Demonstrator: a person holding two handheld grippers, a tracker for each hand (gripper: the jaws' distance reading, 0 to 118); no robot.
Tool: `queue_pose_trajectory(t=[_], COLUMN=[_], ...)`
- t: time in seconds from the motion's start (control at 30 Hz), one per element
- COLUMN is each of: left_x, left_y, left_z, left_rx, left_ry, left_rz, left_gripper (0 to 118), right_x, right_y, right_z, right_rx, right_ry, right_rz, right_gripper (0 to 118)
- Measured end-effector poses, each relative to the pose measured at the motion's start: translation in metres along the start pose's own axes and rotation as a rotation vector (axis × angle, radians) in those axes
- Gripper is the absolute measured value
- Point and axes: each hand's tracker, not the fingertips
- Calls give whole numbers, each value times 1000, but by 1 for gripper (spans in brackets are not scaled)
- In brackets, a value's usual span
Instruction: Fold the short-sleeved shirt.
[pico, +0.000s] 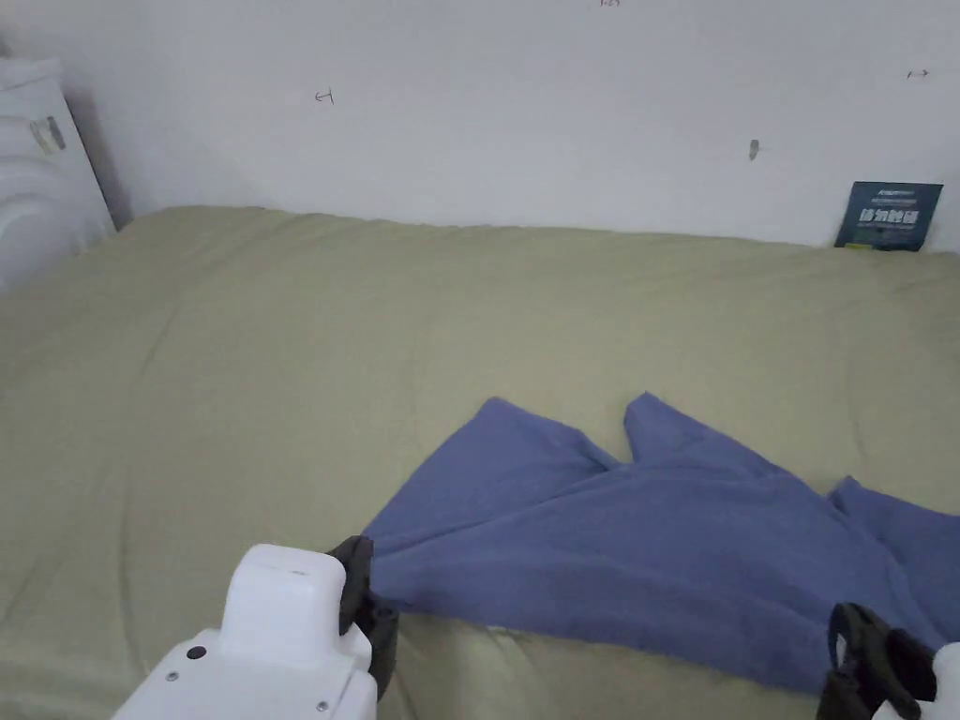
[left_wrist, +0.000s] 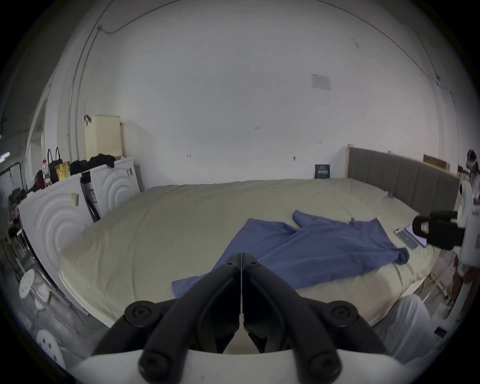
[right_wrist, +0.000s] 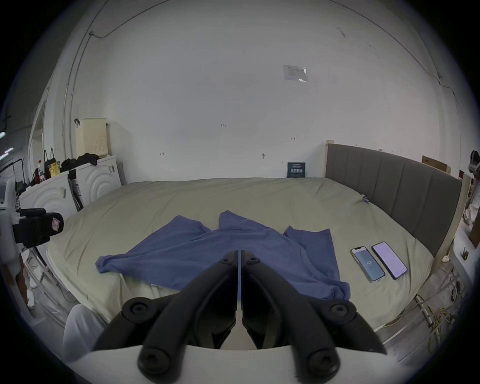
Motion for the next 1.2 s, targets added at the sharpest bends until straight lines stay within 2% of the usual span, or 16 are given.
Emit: queue_pose_trajectory(t=[0.07,0.23,0.53,0.8,0.87,0.9,0.93,1.0,1.03,1.07,1.1,1.13,1.2], left_x=[-1,-13,-43,-105,-123,-130,-137,-146,-150,-154,-159,-161,-159], left_y=[-8,-20,-23,-39,-44,-46,-48,-52,-57,-63,-61,-66,-72], left_z=[2,-1,-20,-99,-128,-141,-157,-190,-205,-220,-228,-237,-253], left_rx=[-25,-73,-111,-278,-369,-348,-395,-513,-568,-630,-566,-648,-694], left_ry=[9,20,63,80,87,59,51,39,44,46,49,53,51], left_rz=[-22,19,57,97,100,120,121,98,107,118,106,113,93], left_gripper=[0,0,0,0,0,5,32,109,118,116,116,116,115], right_x=[-4,-4,-4,-7,-9,-10,-11,-11,-10,-10,-10,-10,-9], right_y=[-6,-12,-10,-10,-11,-11,-12,-13,-14,-15,-16,-17,-20], right_z=[3,2,-15,-41,-48,-51,-55,-62,-66,-70,-73,-76,-80], right_rx=[-2,-19,-43,-100,-113,-120,-129,-151,-165,-176,-184,-196,-208], right_ry=[-4,3,1,13,10,8,7,8,9,10,12,11,7], right_rz=[24,51,68,74,83,86,85,77,71,67,66,71,79], right_gripper=[5,5,5,5,5,5,5,5,5,5,5,5,5])
